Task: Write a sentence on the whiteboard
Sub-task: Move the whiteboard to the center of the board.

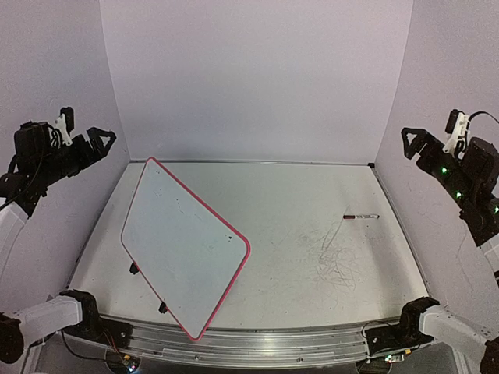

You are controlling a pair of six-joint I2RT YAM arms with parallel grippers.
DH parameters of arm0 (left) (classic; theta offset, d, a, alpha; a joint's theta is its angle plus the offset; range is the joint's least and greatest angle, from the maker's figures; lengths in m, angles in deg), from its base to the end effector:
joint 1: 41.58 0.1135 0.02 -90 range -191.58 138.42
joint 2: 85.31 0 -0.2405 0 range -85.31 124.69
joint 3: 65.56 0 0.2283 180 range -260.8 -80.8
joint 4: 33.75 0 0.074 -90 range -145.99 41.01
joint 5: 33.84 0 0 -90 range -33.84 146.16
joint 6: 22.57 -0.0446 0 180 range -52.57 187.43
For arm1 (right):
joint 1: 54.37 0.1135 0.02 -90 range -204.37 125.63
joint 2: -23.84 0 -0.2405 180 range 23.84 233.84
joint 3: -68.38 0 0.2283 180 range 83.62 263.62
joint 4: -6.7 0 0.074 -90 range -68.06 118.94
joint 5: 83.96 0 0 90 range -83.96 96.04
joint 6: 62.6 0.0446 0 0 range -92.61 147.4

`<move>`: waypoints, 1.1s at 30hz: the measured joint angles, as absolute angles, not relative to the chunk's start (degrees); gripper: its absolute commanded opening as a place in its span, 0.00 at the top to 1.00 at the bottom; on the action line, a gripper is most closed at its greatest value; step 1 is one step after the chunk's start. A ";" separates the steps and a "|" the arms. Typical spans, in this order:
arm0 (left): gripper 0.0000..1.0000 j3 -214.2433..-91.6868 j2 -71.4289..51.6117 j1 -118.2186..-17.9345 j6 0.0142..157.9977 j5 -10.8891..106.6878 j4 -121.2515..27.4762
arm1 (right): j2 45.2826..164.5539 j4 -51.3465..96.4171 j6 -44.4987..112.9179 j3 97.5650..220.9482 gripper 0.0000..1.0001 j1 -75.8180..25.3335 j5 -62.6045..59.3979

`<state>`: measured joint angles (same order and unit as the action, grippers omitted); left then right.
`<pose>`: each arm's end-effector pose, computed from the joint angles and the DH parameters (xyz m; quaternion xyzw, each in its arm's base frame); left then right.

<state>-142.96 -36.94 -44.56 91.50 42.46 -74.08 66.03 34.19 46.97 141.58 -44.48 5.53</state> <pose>0.1741 -0.0196 0.3811 -0.0662 0.7686 -0.2369 0.5905 0.1535 0.0272 0.3999 0.0546 0.6829 0.1882 0.7038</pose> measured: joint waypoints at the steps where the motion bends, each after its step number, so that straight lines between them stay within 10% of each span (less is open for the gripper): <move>1: 0.00 -142.93 -36.69 -44.56 91.50 41.81 -74.67 | 66.03 34.25 46.97 141.58 0.02 -44.48 5.54; 21: 0.16 -125.76 -30.95 -44.99 95.95 40.61 -88.67 | 66.21 34.59 50.86 136.83 0.02 -44.48 5.33; 33: 0.22 -121.20 -26.03 -64.83 113.28 59.61 -91.29 | 70.73 28.45 51.30 134.60 0.02 -44.48 -11.27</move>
